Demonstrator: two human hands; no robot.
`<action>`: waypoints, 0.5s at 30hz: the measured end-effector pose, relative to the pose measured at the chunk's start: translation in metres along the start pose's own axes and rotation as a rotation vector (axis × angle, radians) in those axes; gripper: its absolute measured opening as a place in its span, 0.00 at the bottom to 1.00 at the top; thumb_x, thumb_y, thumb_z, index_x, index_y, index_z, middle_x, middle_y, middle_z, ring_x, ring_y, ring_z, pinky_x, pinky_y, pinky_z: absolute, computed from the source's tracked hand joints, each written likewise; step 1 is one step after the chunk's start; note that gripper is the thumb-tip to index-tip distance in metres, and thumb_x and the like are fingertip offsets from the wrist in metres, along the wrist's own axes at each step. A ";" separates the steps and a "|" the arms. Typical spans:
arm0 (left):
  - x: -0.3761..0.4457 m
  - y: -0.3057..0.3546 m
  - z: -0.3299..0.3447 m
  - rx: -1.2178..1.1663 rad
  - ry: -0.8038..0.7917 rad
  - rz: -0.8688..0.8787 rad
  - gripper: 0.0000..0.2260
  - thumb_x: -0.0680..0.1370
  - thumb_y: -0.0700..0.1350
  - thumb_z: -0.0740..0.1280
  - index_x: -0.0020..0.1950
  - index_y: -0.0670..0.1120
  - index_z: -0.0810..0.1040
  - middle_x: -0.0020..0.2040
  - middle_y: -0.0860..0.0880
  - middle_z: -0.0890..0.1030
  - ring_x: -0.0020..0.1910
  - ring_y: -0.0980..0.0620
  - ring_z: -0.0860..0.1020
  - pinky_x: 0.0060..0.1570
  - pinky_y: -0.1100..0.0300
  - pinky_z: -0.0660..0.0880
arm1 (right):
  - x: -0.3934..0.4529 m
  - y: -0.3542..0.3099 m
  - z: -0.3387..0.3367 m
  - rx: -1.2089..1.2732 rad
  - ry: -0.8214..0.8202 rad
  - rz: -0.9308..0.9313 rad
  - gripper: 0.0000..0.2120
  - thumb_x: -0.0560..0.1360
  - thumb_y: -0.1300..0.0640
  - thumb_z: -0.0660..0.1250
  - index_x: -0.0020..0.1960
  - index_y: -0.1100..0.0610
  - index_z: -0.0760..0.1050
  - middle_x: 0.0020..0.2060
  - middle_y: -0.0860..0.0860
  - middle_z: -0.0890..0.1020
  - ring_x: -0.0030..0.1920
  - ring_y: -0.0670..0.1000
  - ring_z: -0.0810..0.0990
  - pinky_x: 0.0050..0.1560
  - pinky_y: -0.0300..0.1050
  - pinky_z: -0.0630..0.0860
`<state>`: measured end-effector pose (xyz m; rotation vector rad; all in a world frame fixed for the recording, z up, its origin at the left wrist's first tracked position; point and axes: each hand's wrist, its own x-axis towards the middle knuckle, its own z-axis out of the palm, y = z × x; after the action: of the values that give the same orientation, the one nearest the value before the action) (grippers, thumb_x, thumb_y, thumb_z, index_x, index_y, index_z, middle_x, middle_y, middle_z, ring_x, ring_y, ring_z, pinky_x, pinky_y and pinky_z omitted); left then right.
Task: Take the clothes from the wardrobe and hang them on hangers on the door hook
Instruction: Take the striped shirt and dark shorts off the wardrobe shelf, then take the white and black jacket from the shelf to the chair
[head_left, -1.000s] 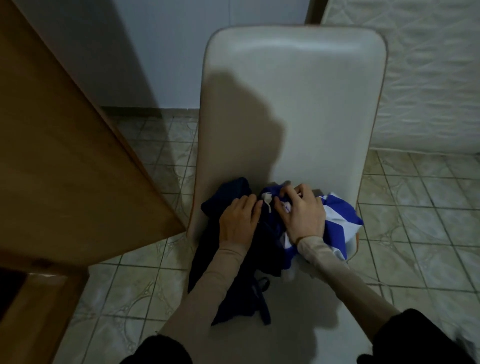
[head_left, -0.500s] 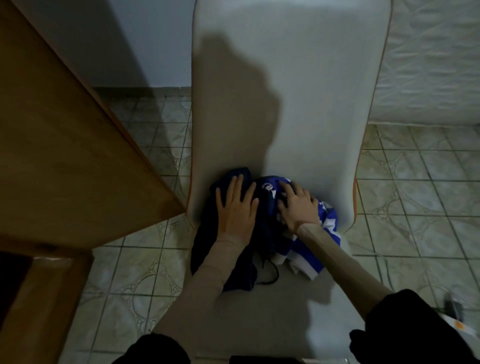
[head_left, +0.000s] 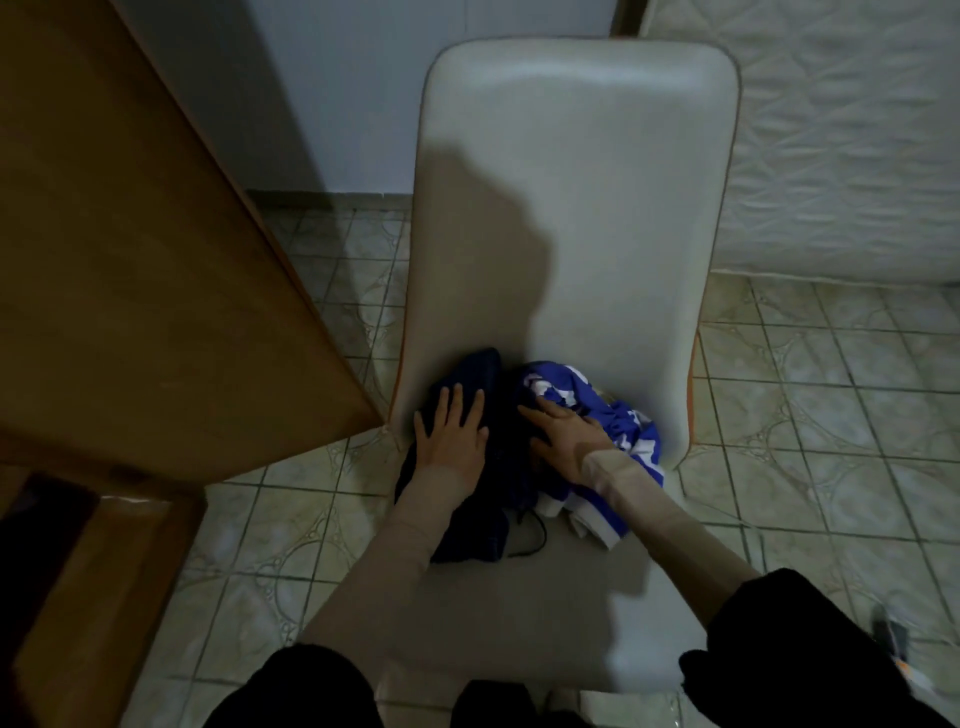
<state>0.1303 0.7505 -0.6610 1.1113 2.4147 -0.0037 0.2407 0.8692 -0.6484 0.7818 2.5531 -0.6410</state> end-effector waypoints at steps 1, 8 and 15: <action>-0.005 0.001 -0.011 -0.020 0.000 -0.004 0.22 0.83 0.49 0.45 0.76 0.52 0.43 0.77 0.49 0.41 0.76 0.50 0.39 0.73 0.43 0.44 | -0.003 -0.004 -0.011 -0.006 0.002 0.003 0.25 0.80 0.52 0.54 0.75 0.48 0.52 0.76 0.50 0.51 0.75 0.53 0.53 0.71 0.56 0.56; -0.056 0.003 -0.113 -0.090 0.143 0.003 0.20 0.82 0.47 0.49 0.75 0.49 0.55 0.76 0.49 0.54 0.74 0.49 0.54 0.72 0.49 0.54 | -0.040 -0.061 -0.109 -0.010 0.053 -0.105 0.20 0.80 0.52 0.54 0.71 0.53 0.62 0.68 0.56 0.68 0.67 0.58 0.68 0.65 0.54 0.68; -0.136 -0.026 -0.240 -0.055 0.380 -0.070 0.20 0.81 0.45 0.51 0.74 0.48 0.58 0.75 0.48 0.59 0.73 0.51 0.56 0.71 0.51 0.56 | -0.098 -0.158 -0.218 -0.102 0.205 -0.367 0.22 0.80 0.54 0.55 0.73 0.53 0.58 0.72 0.53 0.63 0.69 0.56 0.65 0.67 0.52 0.65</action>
<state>0.0861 0.6826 -0.3960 1.0815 2.7662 0.2719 0.1710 0.8259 -0.3741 0.3611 2.9242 -0.5553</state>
